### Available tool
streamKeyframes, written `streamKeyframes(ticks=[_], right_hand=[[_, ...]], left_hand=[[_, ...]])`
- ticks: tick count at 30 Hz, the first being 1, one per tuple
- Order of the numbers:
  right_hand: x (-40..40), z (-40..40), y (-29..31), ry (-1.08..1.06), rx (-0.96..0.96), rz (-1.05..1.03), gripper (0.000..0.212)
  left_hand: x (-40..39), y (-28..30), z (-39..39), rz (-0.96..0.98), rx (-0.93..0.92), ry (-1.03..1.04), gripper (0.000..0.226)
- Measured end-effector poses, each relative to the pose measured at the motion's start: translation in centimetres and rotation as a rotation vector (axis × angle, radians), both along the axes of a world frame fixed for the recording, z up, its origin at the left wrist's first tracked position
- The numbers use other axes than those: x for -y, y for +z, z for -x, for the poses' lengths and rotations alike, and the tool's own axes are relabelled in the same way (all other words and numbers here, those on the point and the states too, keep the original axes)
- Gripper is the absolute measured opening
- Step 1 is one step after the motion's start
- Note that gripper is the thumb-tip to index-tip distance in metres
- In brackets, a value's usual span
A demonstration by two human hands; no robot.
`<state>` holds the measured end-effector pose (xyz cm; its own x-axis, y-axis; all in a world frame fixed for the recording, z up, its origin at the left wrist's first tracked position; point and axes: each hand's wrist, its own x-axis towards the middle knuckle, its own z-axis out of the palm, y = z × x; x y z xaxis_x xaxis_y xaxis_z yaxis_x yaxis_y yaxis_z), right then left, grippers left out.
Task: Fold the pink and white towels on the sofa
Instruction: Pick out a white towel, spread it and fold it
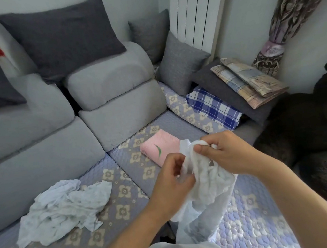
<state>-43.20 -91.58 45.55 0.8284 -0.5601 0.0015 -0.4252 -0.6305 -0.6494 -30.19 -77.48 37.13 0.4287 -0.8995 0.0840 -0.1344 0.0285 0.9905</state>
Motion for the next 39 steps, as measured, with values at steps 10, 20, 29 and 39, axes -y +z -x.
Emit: streamKeyframes(ticks=[10,20,29,39], right_hand=[[0.9,0.3,-0.1,-0.175,0.119,-0.119,0.029],[1.2,0.0,0.8,-0.141,0.174,-0.194,0.029],[2.6,0.1,0.7,-0.244,0.209,-0.221,0.031],[3.1,-1.2,0.3,-0.472,0.298,-0.317,0.04]], left_hand=[[0.2,-0.9,-2.2,0.1,0.389,0.136,0.023],[2.2,-3.1,-5.5,-0.166,0.996,-0.077,0.026],[-0.4,-5.6,-5.2,-0.401,0.436,-0.45,0.045],[1.5,-6.3,0.0,-0.219,0.207,-0.162,0.023]])
